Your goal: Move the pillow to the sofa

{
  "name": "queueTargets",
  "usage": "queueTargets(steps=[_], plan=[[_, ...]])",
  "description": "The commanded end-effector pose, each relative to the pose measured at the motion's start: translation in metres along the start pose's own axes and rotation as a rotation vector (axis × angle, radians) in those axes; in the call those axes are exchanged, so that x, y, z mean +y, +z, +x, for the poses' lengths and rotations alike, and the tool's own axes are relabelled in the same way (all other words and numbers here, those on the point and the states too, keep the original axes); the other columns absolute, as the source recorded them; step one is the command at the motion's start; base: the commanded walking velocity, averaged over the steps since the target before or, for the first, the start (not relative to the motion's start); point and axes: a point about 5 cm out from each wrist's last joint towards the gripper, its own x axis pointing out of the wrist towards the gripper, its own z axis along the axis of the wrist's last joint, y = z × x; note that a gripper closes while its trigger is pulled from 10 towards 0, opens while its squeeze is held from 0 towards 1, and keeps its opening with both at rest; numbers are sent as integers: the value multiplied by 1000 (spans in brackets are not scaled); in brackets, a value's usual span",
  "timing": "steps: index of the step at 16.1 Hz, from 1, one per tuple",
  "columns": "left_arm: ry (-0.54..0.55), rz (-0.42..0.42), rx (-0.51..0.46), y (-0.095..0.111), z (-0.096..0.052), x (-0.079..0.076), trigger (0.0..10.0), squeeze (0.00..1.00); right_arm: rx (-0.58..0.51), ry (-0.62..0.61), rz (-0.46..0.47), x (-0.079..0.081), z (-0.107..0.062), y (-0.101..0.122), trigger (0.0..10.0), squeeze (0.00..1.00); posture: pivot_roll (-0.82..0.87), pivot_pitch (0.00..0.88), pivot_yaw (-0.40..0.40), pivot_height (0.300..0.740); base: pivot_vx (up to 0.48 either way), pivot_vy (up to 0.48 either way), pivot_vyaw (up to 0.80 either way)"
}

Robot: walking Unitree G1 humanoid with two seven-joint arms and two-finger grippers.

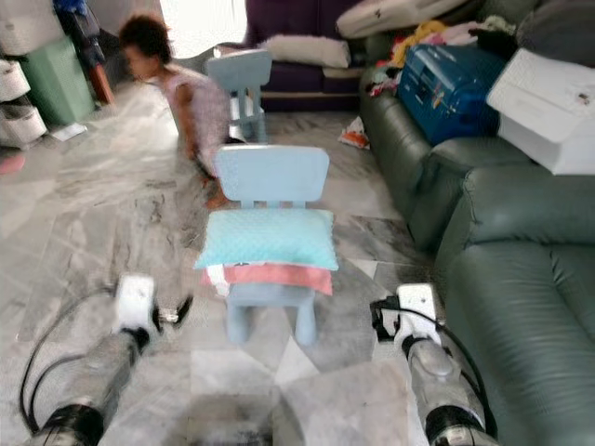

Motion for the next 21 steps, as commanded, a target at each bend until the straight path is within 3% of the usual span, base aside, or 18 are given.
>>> queueTargets(steps=[1, 3, 5, 6, 8, 12, 15, 21], plan=[[-18, 48, -79, 14, -10, -1, 10000, 0, -119, -12, 4, -7, -3, 23, 10000, 0, -79, 0, -11, 740, 0, 0, 0], [-17, 40, -117, 19, -29, -11, 10000, 0, -210, -22, -31, -9, -18, 37, 10000, 0, -78, 0, -9, 740, 0, 0, 0], [-26, 68, -169, 23, -51, -19, 10000, 0, -269, 16, 7, -5, -36, 45, 10000, 0, -78, 0, -8, 740, 0, 0, 0], [-8, 77, -163, 22, -59, -19, 10000, 0, -276, -3, 0, -5, -42, 46, 10000, 0, -80, 0, -8, 740, 0, 0, 0], [82, 14, -109, 14, -78, -5, 10000, 0, -278, 7, -41, -3, -59, 51, 10000, 0, -88, 0, -4, 740, 0, 0, 0], [100, 16, -118, 22, -81, -4, 10000, 0, -245, 27, -55, -2, -66, 54, 10000, 0, -84, 0, -5, 740, 0, 0, 0], [92, -1, -118, 29, -74, -4, 10000, 0, -258, 66, -60, 4, -64, 62, 10000, 0, -93, 0, 3, 740, 0, 0, 0], [144, -100, -105, 33, -71, 7, 10000, 0, -307, 144, -144, 19, -63, 75, 10000, 0, -96, 0, 2, 740, 104, 0, 0]])
